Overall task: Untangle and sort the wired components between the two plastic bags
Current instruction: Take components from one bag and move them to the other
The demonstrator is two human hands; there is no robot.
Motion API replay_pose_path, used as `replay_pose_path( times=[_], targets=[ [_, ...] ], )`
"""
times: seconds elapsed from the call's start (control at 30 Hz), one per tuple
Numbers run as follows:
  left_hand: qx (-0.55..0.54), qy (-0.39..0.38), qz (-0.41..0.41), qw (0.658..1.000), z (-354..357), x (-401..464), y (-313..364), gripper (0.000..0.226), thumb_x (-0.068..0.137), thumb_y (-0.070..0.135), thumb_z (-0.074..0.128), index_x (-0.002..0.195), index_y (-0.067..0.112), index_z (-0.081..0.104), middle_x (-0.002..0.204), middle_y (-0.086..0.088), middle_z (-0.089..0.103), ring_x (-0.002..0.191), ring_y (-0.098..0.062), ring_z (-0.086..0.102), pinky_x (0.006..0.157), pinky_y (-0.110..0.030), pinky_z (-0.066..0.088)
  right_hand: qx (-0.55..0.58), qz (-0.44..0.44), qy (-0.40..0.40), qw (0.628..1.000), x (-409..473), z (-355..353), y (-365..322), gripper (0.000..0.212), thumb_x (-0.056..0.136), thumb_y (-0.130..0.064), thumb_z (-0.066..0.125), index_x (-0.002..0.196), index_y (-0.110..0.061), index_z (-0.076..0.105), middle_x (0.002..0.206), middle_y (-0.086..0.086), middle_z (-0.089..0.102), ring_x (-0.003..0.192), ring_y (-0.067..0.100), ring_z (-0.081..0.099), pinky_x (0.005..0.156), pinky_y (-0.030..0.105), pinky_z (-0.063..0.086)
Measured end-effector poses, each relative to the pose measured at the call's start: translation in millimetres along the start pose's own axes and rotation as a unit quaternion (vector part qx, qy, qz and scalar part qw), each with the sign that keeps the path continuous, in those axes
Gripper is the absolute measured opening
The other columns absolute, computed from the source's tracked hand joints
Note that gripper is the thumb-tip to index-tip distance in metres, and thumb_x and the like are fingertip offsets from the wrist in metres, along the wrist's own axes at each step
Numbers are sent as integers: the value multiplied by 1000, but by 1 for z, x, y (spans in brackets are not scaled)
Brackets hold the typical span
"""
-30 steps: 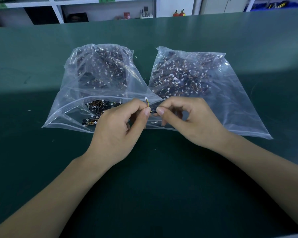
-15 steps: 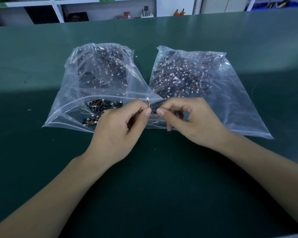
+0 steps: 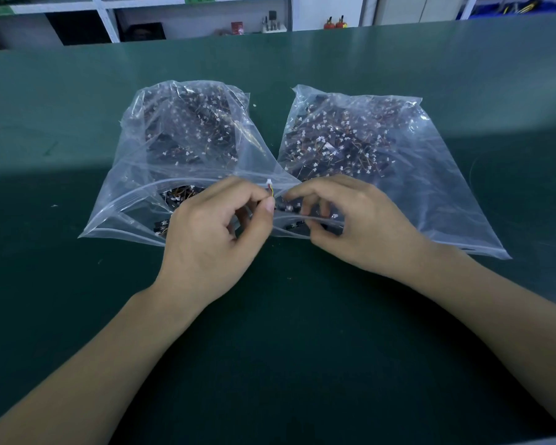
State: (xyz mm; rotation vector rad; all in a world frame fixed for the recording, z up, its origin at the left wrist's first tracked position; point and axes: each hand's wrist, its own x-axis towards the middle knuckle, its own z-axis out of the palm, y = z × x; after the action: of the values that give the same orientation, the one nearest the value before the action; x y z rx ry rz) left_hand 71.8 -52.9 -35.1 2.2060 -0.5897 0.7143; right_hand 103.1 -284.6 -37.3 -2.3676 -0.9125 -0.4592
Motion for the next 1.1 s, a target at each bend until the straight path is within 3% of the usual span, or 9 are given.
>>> replay_pose_path(
  times=[0.13,0.33,0.47,0.63,0.73,0.8,0.87,1.0,1.1],
  targets=[
    [47,-22,17,999,2,-2,1,11,96,19,66,85,18,70,81,13,58,69,-9,54,60,-30,42,26,15,27,999,-1,0,0,41,86,-5,74,123,-22,71,94,-12,70,81,18,62,80,44,57],
    [113,-62,37,991,3,-3,-6,9,100,34,74,103,32,81,87,13,60,73,-5,52,58,-30,47,36,13,35,999,0,-2,0,37,87,-3,74,120,-20,72,95,-10,70,81,19,63,79,46,57],
    [122,-67,43,989,5,-3,-8,9,95,35,80,102,34,84,81,10,57,69,-8,52,54,-34,50,33,12,37,999,0,-2,-1,35,88,-3,74,119,-20,73,96,-11,70,81,19,62,79,46,57],
    [193,-47,49,979,11,1,1,8,88,19,85,86,26,82,72,4,51,65,-14,48,48,-29,41,26,7,39,999,-1,0,-2,35,87,-1,74,117,-19,74,95,-10,70,80,19,62,77,46,57],
    [267,-81,78,957,12,3,6,12,88,15,83,81,24,78,69,3,43,61,-23,55,45,-29,39,25,6,41,999,0,0,-3,34,87,-2,73,116,-19,74,95,-11,70,80,17,62,77,45,57],
    [309,-112,96,939,13,3,7,9,89,19,85,85,25,79,66,4,49,58,-29,62,46,-30,42,22,2,43,999,-1,0,-3,35,86,-1,73,116,-19,74,95,-11,70,81,16,61,78,44,57],
    [358,-153,88,917,16,3,10,5,99,34,73,100,33,78,68,3,62,62,-29,69,50,-31,45,22,1,45,999,-1,0,-4,36,85,0,73,116,-19,75,95,-12,71,81,16,61,78,44,57],
    [418,-141,81,894,22,-4,14,55,107,64,20,122,41,69,67,1,67,64,-27,72,54,-31,29,22,3,40,999,0,0,-5,35,86,-1,74,115,-20,75,95,-13,71,81,16,61,78,44,57],
    [399,-129,67,905,24,-6,15,63,105,64,15,126,36,68,66,-1,68,61,-31,71,54,-32,28,24,5,39,999,0,0,-7,34,86,-1,73,114,-20,75,96,-13,71,81,16,62,80,43,57]
  ],
)
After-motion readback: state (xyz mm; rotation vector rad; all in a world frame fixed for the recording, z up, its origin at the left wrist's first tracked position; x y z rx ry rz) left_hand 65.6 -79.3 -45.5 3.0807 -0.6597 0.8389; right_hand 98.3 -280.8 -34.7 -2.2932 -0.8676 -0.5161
